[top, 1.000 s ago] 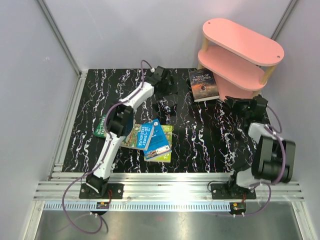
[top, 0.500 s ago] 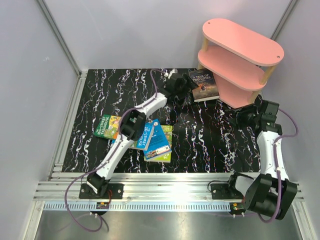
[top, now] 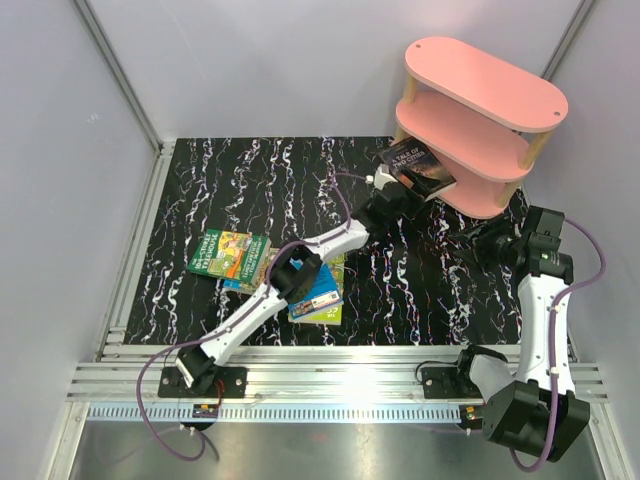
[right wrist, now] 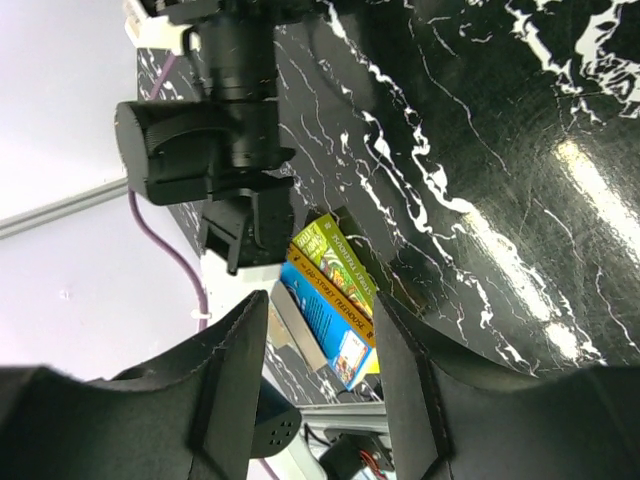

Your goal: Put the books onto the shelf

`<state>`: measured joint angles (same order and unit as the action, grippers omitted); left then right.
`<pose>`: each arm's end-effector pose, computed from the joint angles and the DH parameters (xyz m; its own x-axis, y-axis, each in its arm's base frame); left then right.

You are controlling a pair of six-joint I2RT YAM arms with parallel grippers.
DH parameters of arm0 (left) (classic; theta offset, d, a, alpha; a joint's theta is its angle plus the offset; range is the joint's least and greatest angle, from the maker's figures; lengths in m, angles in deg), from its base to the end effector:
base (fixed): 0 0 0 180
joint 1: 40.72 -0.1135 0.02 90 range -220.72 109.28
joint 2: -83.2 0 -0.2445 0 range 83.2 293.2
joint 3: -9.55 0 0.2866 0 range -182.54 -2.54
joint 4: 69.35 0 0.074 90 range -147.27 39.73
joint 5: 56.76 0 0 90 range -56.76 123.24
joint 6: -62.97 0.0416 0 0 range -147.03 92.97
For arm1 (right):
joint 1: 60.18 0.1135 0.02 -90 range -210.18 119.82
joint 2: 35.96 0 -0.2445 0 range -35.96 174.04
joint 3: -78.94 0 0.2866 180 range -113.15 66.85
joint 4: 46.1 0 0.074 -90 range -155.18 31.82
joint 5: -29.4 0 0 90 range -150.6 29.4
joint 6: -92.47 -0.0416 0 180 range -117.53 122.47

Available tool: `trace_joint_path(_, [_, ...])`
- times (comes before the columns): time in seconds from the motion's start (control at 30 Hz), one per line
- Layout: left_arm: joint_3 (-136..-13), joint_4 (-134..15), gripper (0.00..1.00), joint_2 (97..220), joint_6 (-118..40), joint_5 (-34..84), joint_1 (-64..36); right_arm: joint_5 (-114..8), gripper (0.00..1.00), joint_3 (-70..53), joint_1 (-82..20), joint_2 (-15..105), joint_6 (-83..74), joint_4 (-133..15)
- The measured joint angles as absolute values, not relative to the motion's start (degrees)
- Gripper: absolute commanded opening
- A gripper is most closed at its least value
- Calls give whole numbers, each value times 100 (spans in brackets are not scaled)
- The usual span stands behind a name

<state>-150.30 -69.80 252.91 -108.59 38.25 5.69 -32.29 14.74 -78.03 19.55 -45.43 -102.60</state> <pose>0.4555 -0.4732 0.0892 -0.6715 -0.7238 -0.1589 -0.0143 0.2271 -0.9738 0.2337 -0.0545 0.2764 -0.4975 0.8465 -0.1895 0.5010 0.4588 0.7339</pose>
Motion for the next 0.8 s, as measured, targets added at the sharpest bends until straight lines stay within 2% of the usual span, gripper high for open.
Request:
trace_joint_path(0.13, [-14993,-7229,99,25313,-11128,3969,657,-3054,53,1489,-7799,1955,-4534,-10221])
trace_joint_path(0.2, [-14593,-7739,99,25197,-11162,3786,594,-2942,54,1533,-7786,1968,-4575,-10081])
trace_joint_path(0.27, [-13598,-8370,99,24810,-11232,3449,460,-2844,55,1572,-7770,2007,-4637,-9904])
trace_joint_path(0.3, [-12637,-8860,99,24327,-11296,3270,362,-2794,56,1594,-7764,2036,-4663,-9782])
trace_joint_path(0.43, [-10058,-9352,99,22674,-11084,2761,-139,-2665,62,1614,-7737,2127,-4731,-9408])
trace_joint_path(0.57, [-9035,-9544,99,21636,-10760,2098,-692,-2645,61,1708,-7727,2154,-4809,-8991])
trace_joint_path(0.6, [-8858,-9658,99,21444,-10719,1935,-797,-2654,56,1736,-7711,2182,-4833,-8905])
trace_joint_path(0.63, [-8609,-9756,99,21232,-10664,1788,-871,-2678,46,1745,-7661,2280,-4857,-8831])
trace_joint_path(0.67, [-8335,-9765,99,21009,-10583,1672,-915,-2713,12,1743,-7578,2392,-4857,-8733])
trace_joint_path(0.73, [-7894,-9555,99,20602,-10314,1506,-926,-2912,0,1640,-7226,2857,-4862,-8634])
trace_joint_path(0.8, [-7634,-8958,99,20191,-9851,1368,-915,-3224,0,1211,-6677,3552,-4781,-8702])
